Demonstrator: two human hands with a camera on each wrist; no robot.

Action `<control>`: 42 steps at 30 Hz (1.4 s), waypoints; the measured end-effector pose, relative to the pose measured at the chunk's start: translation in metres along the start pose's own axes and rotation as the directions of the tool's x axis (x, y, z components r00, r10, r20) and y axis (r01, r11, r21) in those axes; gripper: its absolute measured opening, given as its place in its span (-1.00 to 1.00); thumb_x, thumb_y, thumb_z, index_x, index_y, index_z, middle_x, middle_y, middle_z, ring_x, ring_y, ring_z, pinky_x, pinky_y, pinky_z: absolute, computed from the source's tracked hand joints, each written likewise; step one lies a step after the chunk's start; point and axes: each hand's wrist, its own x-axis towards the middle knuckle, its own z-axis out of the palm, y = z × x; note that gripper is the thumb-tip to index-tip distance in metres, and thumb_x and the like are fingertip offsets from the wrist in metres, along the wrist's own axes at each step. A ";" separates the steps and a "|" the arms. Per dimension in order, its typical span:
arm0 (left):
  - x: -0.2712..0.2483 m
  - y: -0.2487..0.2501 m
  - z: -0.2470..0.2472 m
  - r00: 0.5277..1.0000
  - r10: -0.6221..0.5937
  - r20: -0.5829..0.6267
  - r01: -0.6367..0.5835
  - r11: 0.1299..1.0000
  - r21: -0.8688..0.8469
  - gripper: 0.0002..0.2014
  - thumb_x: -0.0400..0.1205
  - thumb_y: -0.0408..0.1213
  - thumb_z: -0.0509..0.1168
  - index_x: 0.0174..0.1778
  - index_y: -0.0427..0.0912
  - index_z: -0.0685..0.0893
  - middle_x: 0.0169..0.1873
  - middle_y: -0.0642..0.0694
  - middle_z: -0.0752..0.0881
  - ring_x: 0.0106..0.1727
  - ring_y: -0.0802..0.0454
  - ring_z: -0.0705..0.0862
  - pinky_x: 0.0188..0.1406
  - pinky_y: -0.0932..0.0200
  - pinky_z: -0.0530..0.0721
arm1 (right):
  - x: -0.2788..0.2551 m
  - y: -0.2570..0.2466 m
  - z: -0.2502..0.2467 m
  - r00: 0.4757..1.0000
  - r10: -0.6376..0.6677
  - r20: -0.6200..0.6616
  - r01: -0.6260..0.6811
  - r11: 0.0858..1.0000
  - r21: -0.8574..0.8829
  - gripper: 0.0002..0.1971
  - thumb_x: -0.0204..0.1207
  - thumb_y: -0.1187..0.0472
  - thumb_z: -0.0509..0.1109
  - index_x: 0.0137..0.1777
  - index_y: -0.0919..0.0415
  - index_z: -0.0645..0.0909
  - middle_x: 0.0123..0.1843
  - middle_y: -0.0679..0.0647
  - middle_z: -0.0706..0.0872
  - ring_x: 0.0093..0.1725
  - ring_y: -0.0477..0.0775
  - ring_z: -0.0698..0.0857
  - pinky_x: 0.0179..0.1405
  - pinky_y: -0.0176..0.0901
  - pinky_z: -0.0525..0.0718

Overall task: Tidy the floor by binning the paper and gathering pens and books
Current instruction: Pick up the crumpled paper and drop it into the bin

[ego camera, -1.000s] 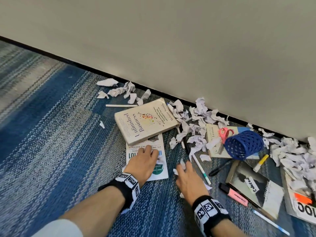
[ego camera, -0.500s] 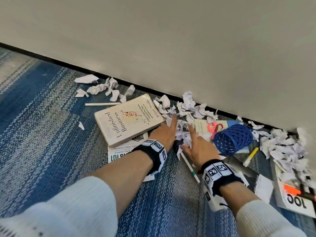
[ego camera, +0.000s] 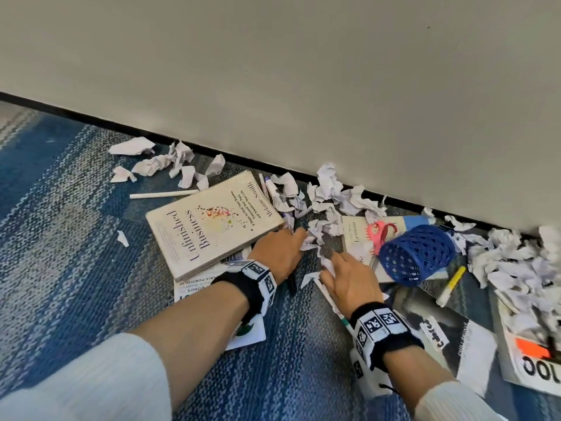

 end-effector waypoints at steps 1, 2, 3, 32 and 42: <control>-0.001 0.000 -0.003 0.999 0.000 -0.033 0.001 1.000 0.009 -0.75 0.73 -0.08 0.12 0.17 -0.19 0.44 -0.04 -0.22 0.65 -0.05 -0.27 0.66 -0.17 -0.06 0.58 | -0.002 0.001 -0.001 0.999 0.012 -0.032 -0.011 0.999 0.040 -0.53 0.55 -0.13 0.03 -0.05 0.25 0.60 -0.10 0.16 0.62 -0.16 0.28 0.68 -0.28 0.01 0.57; -0.003 0.000 -0.008 0.998 0.003 -0.066 -0.001 1.000 0.027 -0.72 0.71 0.00 0.13 0.09 -0.17 0.49 -0.08 -0.19 0.66 -0.08 -0.24 0.66 -0.20 -0.01 0.57 | -0.005 0.002 -0.002 0.997 0.030 -0.069 -0.023 0.995 0.096 -0.50 0.49 -0.13 0.01 -0.14 0.26 0.60 -0.13 0.15 0.59 -0.21 0.26 0.66 -0.30 -0.01 0.56; -0.004 0.000 -0.013 0.996 0.006 -0.094 -0.002 0.999 0.044 -0.69 0.70 0.05 0.14 -0.01 -0.15 0.53 -0.13 -0.15 0.66 -0.11 -0.19 0.66 -0.22 0.03 0.55 | -0.007 0.004 -0.004 0.993 0.053 -0.104 -0.036 0.987 0.154 -0.51 0.45 -0.13 0.02 -0.20 0.27 0.60 -0.17 0.14 0.58 -0.25 0.24 0.63 -0.31 -0.03 0.55; 0.070 -0.020 -0.059 0.931 0.348 0.110 -0.362 0.917 0.167 -0.61 0.68 -0.03 0.19 0.33 -0.19 0.56 0.24 -0.18 0.58 0.18 -0.18 0.62 0.09 -0.03 0.59 | 0.067 0.002 -0.037 0.997 -0.034 -0.066 0.044 0.985 0.169 -0.70 0.55 0.02 0.28 0.05 0.25 0.61 -0.02 0.26 0.72 -0.01 0.33 0.68 -0.10 0.02 0.53; 0.016 0.079 -0.091 0.760 0.628 0.168 -0.650 0.733 0.198 -0.62 0.65 0.00 0.25 0.24 -0.20 0.59 0.14 -0.17 0.60 0.10 -0.19 0.63 -0.05 0.00 0.55 | -0.093 0.019 -0.108 0.893 0.398 -0.210 -0.300 0.875 0.380 -0.68 0.47 0.03 0.31 -0.43 0.14 0.37 -0.50 0.02 0.48 -0.38 0.19 0.49 -0.32 0.02 0.40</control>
